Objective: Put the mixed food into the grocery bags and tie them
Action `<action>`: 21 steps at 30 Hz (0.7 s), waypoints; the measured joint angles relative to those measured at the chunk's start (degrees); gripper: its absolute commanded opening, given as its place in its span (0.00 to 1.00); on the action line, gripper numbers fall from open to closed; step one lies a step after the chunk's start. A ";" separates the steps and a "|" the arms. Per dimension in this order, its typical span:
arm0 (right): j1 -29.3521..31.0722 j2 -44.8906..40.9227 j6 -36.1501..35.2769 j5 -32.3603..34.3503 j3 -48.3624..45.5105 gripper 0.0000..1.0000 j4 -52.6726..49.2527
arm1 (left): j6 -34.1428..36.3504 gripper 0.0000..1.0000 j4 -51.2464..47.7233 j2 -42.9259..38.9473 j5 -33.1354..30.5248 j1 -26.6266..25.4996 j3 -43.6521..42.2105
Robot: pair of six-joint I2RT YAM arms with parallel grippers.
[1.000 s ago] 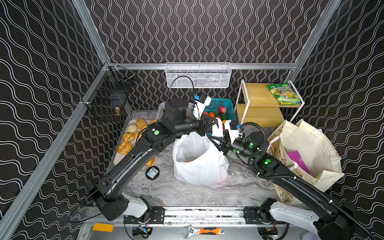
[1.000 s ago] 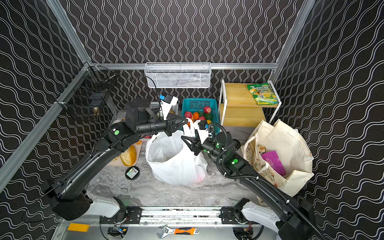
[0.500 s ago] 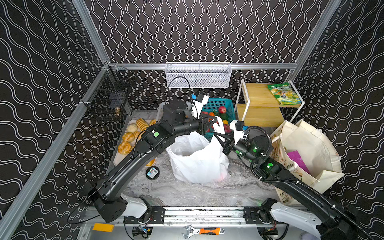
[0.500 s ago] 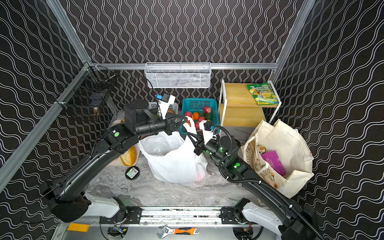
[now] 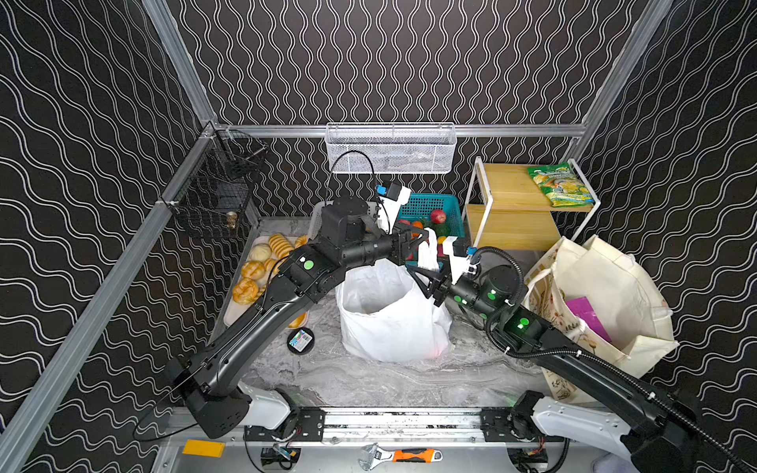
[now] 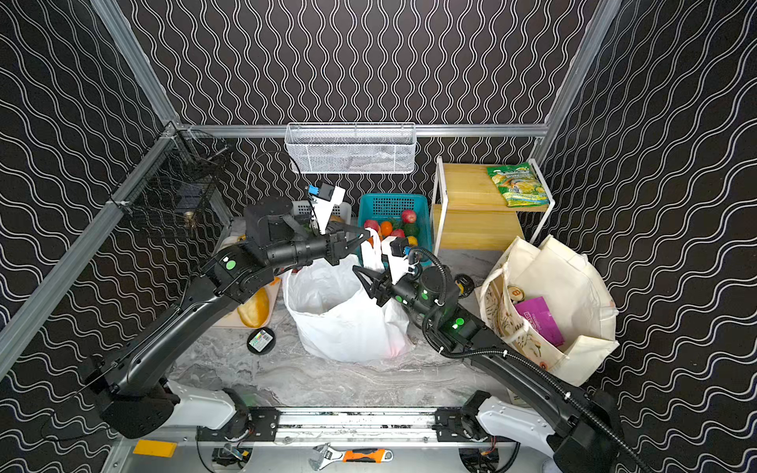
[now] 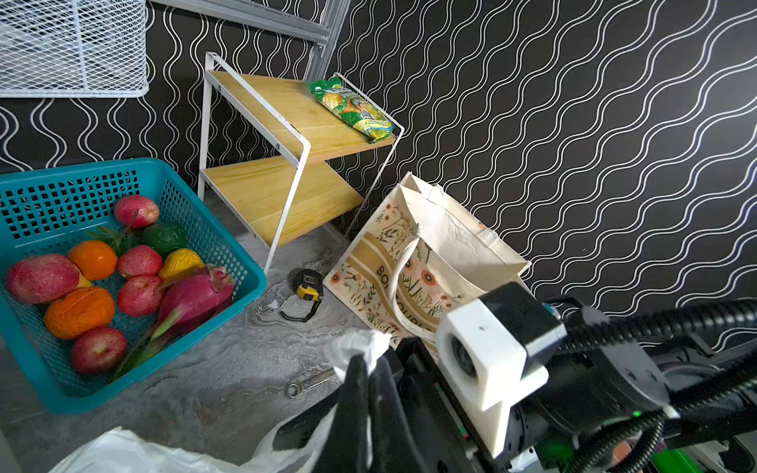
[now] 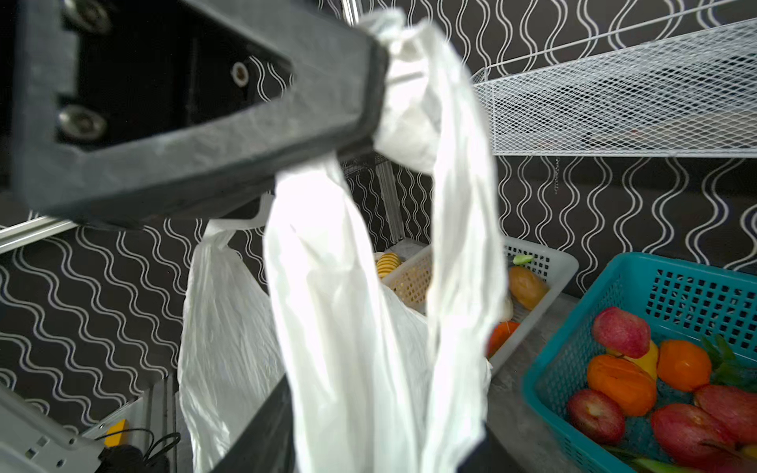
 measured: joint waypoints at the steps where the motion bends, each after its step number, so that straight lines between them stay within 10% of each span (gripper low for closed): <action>1: 1.05 -0.07 -0.66 2.86 0.00 0.49 0.00 | -0.04 0.00 0.00 0.00 -0.15 0.00 0.00; 17: 11.72 0.28 -9.70 28.20 0.81 0.00 -0.85 | -1.25 0.00 0.04 -0.22 -1.62 0.00 -0.59; 21: 11.67 -0.48 -9.03 28.81 0.57 0.00 -1.16 | 1.25 0.47 -2.43 -0.42 -2.67 0.00 0.59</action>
